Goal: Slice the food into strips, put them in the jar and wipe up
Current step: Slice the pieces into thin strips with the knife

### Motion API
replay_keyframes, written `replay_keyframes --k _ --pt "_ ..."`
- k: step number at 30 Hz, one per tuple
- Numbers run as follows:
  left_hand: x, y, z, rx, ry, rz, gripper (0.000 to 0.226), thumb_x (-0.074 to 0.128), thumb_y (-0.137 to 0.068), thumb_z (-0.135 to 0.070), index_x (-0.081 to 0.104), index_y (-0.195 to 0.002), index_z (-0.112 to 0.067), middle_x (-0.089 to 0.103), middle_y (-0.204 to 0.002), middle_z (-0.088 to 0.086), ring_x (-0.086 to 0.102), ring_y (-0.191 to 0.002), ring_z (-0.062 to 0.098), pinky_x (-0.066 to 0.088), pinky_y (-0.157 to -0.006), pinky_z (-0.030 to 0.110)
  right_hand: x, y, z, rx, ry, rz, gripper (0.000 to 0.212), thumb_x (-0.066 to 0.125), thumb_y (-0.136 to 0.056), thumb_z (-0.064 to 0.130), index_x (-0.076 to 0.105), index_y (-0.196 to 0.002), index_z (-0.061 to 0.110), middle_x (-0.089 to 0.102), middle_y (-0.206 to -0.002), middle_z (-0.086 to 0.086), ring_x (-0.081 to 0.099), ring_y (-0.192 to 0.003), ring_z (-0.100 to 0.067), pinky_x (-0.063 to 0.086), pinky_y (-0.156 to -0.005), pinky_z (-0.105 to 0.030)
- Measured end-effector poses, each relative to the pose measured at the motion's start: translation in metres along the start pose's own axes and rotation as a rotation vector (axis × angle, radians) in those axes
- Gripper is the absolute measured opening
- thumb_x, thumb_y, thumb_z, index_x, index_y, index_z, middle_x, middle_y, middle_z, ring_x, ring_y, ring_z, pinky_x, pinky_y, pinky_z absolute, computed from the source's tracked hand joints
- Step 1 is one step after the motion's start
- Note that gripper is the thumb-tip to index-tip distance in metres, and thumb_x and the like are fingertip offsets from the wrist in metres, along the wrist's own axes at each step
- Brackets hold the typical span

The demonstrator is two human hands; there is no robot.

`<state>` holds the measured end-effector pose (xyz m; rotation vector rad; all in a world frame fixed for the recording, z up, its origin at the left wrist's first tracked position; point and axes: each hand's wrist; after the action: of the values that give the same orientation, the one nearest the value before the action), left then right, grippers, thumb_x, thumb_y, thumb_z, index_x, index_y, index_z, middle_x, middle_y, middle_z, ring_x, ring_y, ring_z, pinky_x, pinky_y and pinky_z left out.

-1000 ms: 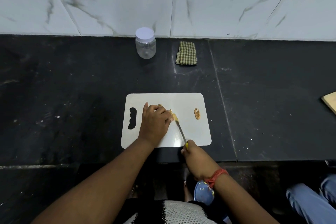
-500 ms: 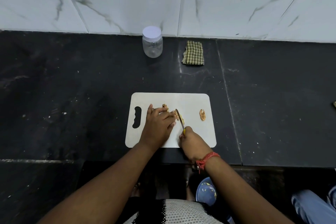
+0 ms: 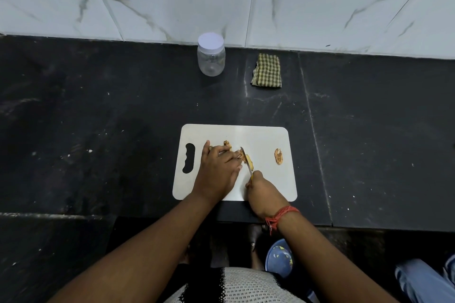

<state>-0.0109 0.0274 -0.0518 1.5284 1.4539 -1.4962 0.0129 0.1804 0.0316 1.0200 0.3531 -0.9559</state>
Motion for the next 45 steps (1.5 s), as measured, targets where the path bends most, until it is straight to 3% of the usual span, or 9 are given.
replay_keyframes --k 6,10,15,19,22,28,34,38,45 --pt "0.0 0.0 0.0 0.019 -0.007 -0.014 0.032 0.048 -0.096 -0.033 0.077 -0.106 -0.022 0.072 -0.115 -0.005 0.059 -0.116 0.027 0.031 -0.112 0.063 -0.001 -0.006 0.002 0.036 0.06 0.026 0.003 0.037 -0.1 0.011 0.034 -0.102 0.011 0.039 -0.071 0.002 0.037 -0.059 -0.007 0.031 -0.053 -0.022" --pt "0.001 0.0 0.0 0.018 0.001 -0.004 0.033 0.047 -0.097 -0.034 0.076 -0.107 -0.022 0.071 -0.118 -0.006 0.058 -0.117 0.026 0.03 -0.113 0.063 -0.002 -0.015 0.002 0.091 0.039 0.042 0.028 0.038 -0.101 0.014 0.04 -0.126 0.002 0.032 -0.073 0.005 0.029 -0.06 -0.005 0.028 -0.055 -0.019" --pt "0.003 0.002 0.0 0.012 0.0 0.014 0.029 0.051 -0.097 -0.033 0.072 -0.114 -0.021 0.069 -0.122 -0.004 0.056 -0.12 0.025 0.027 -0.116 0.061 -0.004 -0.007 0.001 0.021 0.131 0.045 0.006 0.038 -0.101 0.013 0.034 -0.1 0.009 0.042 -0.068 0.002 0.039 -0.056 -0.007 0.025 -0.045 -0.018" --pt "0.0 0.004 -0.002 0.028 -0.006 -0.003 0.03 0.051 -0.097 -0.031 0.071 -0.117 -0.021 0.068 -0.125 -0.004 0.056 -0.12 0.026 0.03 -0.113 0.062 -0.007 -0.011 0.007 0.065 0.097 0.086 0.016 0.04 -0.101 0.014 0.041 -0.115 0.006 0.06 -0.099 -0.015 0.05 -0.078 -0.018 0.045 -0.07 -0.024" --pt "-0.002 0.003 -0.004 0.043 -0.02 -0.022 0.028 0.054 -0.095 -0.027 0.071 -0.116 -0.021 0.068 -0.123 -0.004 0.057 -0.118 0.028 0.031 -0.112 0.063 -0.013 -0.011 0.011 0.091 0.077 0.112 0.012 0.04 -0.101 0.014 0.037 -0.112 0.016 0.057 -0.123 -0.021 0.054 -0.096 -0.026 0.043 -0.082 -0.032" --pt "-0.004 0.001 -0.006 0.06 -0.043 -0.043 0.023 0.063 -0.09 -0.022 0.072 -0.112 -0.019 0.068 -0.119 -0.003 0.057 -0.115 0.029 0.032 -0.112 0.062 -0.021 -0.007 0.006 0.069 0.08 0.17 0.007 0.044 -0.099 0.008 0.037 -0.1 0.008 0.047 -0.073 -0.003 0.046 -0.06 -0.013 0.037 -0.036 -0.019" --pt "-0.003 0.0 -0.006 0.08 -0.079 -0.031 0.027 0.058 -0.091 -0.022 0.072 -0.113 -0.017 0.069 -0.118 -0.001 0.058 -0.113 0.029 0.031 -0.113 0.061 -0.02 -0.009 0.003 0.12 -0.036 0.142 0.009 0.041 -0.1 0.017 0.045 -0.102 0.009 0.052 -0.074 -0.007 0.05 -0.059 -0.018 0.036 -0.047 -0.028" --pt "-0.002 -0.001 -0.006 0.073 -0.091 -0.03 0.027 0.061 -0.087 -0.017 0.072 -0.111 -0.017 0.069 -0.117 -0.001 0.057 -0.112 0.031 0.032 -0.113 0.061 -0.024 -0.006 0.006 0.082 0.094 0.182 0.007 0.041 -0.096 0.003 0.036 -0.097 0.007 0.044 -0.075 -0.003 0.044 -0.057 -0.015 0.034 -0.042 -0.023" --pt "-0.005 -0.001 -0.009 0.056 -0.095 -0.03 0.021 0.062 -0.088 -0.019 0.073 -0.107 -0.017 0.071 -0.114 -0.001 0.059 -0.111 0.03 0.033 -0.111 0.063 -0.017 -0.002 0.005 0.019 0.112 0.13 0.011 0.041 -0.101 0.01 0.041 -0.111 0.005 0.057 -0.088 -0.007 0.055 -0.076 -0.021 0.039 -0.061 -0.026"
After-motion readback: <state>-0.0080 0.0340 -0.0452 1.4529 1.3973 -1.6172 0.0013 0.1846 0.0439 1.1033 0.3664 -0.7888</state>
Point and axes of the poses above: each hand's wrist, its own y-axis away from the middle knuckle, its own x-axis out of the palm, z = x × y
